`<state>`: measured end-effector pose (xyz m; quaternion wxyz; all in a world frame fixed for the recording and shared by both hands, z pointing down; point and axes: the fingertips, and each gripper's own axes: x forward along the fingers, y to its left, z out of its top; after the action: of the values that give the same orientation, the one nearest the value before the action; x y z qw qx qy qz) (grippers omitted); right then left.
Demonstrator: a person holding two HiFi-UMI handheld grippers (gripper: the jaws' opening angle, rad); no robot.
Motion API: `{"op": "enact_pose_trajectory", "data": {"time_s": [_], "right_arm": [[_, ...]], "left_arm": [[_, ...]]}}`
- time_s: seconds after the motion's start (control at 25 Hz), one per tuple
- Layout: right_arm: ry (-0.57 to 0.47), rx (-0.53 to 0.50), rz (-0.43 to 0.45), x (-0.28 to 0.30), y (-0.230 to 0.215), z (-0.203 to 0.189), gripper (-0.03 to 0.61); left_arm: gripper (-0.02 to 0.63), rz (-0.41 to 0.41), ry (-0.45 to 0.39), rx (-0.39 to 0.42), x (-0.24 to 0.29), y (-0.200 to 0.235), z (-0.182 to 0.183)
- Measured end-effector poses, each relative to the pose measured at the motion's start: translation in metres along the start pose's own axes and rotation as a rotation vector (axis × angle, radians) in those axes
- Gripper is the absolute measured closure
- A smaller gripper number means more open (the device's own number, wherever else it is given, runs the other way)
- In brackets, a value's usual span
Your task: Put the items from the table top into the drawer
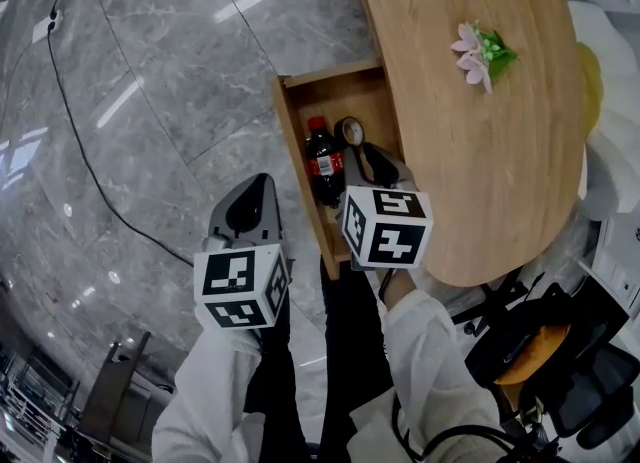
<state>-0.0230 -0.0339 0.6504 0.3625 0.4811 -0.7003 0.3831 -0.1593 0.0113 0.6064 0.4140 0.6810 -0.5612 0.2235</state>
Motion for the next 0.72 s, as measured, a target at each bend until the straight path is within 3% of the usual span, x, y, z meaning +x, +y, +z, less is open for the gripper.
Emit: {"op": "enact_pose_trajectory", "data": {"time_s": [0.72], "right_arm": [[-0.063,0.093,-0.042,-0.080,-0.012,0.008,0.485]], "left_arm": [[0.620,-0.052,-0.028,0.062,-0.035,-0.046,0.033]]}}
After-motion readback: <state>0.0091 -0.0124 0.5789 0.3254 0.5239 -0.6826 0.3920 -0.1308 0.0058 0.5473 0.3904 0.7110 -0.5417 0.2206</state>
